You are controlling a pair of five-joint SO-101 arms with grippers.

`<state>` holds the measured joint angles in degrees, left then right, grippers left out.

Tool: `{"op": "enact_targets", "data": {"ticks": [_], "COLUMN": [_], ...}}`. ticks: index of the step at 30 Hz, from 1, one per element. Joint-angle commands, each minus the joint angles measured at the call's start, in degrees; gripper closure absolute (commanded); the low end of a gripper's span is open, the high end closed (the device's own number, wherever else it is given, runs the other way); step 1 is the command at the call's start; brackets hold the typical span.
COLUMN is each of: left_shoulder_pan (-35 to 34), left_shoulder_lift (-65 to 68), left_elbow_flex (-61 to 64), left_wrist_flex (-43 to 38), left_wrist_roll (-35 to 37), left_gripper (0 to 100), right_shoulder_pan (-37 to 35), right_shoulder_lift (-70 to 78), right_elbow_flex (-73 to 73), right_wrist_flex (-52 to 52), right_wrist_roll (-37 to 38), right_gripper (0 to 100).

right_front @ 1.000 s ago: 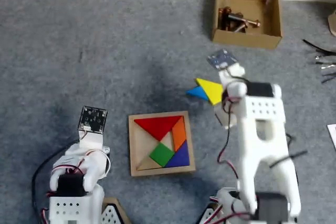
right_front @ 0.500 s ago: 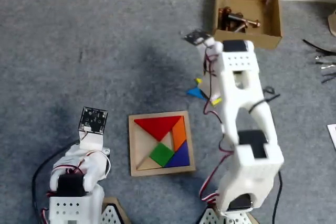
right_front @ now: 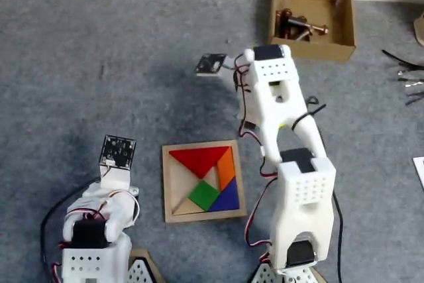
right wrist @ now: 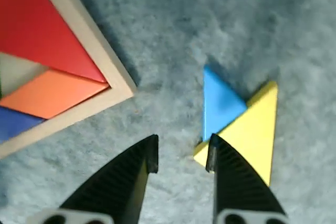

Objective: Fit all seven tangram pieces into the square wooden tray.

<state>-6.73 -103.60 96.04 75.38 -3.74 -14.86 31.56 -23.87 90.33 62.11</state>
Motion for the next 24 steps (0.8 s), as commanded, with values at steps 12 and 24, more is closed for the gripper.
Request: {"op": "enact_targets", "data": {"ticks": [12,24], "left_shoulder_pan": [-0.8,-0.9], "left_shoulder_lift": [-0.3,-0.3], "left_elbow_flex": [1.1,1.1], "left_wrist_flex": [0.2,0.2], "left_wrist_roll": [0.6,0.5], "left_gripper": [99,99], "right_shoulder_pan": [0.1,2.2], "right_shoulder_lift": [14.0,26.9], "right_elbow_flex": [-20.4,-37.8], "right_wrist_flex": [0.4,5.0], "right_wrist_roll": [8.4,8.2], "right_gripper": [84.7,84.7]}}
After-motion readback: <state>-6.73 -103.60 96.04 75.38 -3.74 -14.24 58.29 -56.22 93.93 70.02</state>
